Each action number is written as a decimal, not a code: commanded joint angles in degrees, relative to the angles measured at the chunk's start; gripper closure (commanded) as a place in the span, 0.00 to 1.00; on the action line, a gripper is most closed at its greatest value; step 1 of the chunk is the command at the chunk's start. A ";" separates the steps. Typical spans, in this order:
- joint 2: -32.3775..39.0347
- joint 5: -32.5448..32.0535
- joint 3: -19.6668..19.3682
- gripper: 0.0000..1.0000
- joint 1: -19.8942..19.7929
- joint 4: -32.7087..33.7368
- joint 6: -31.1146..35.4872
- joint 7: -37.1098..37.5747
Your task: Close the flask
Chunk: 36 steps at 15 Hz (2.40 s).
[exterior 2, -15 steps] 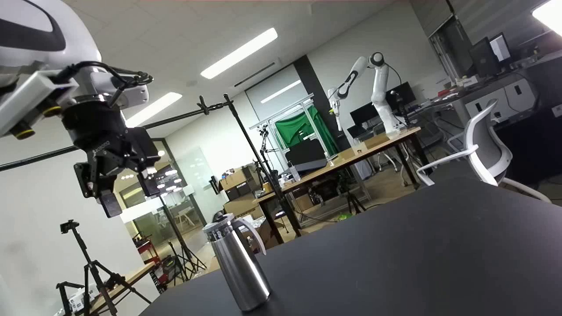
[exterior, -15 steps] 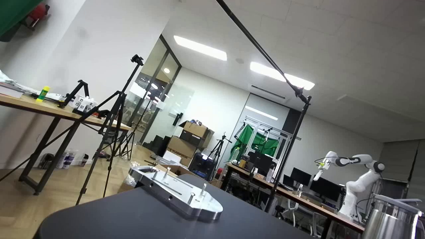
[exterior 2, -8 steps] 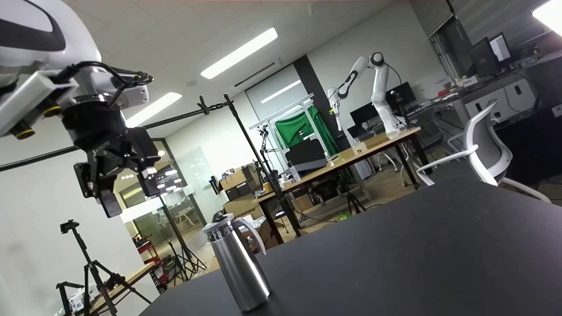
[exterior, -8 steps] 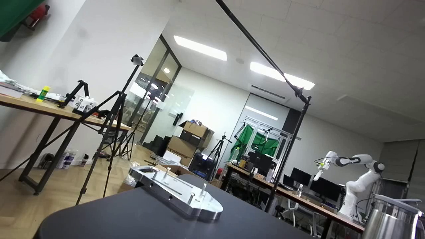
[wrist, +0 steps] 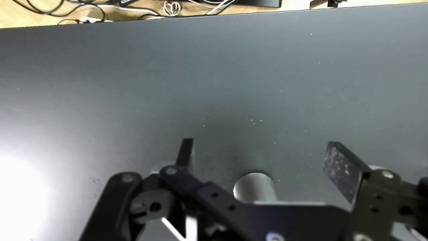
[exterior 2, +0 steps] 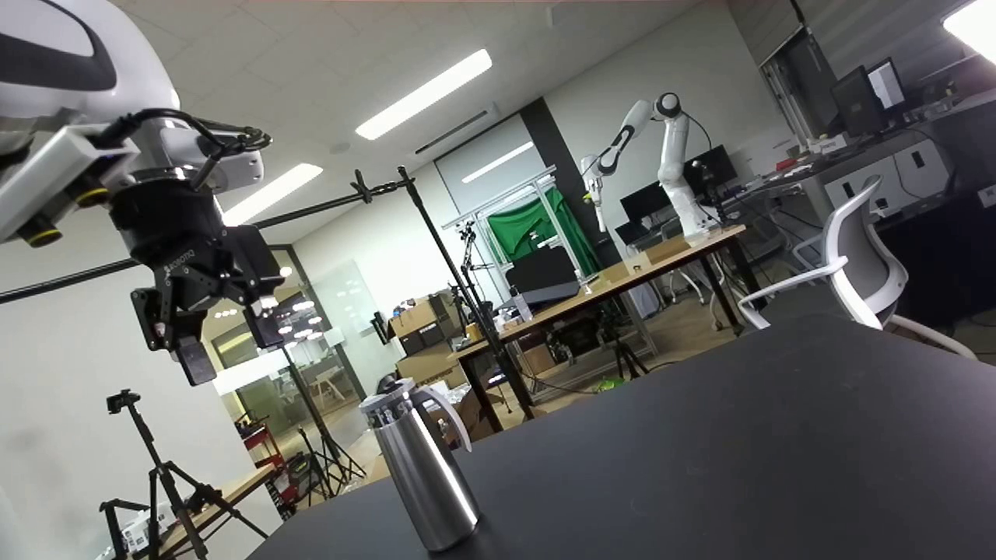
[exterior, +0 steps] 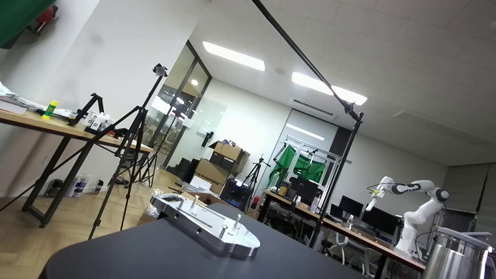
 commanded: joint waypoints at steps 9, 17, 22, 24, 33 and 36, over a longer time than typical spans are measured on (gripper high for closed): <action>2.58 -1.16 -0.48 0.00 -0.08 2.33 0.34 -0.51; 14.76 -2.23 -0.77 0.49 -0.70 15.29 1.01 0.63; 23.77 -3.12 -0.03 0.83 -0.64 25.83 1.57 2.93; 27.00 -3.45 0.16 0.95 -0.46 29.59 1.25 3.75; 31.66 -2.35 0.31 0.99 0.07 35.89 -2.53 1.73; 31.85 -2.37 0.34 0.99 0.08 36.26 -3.02 1.73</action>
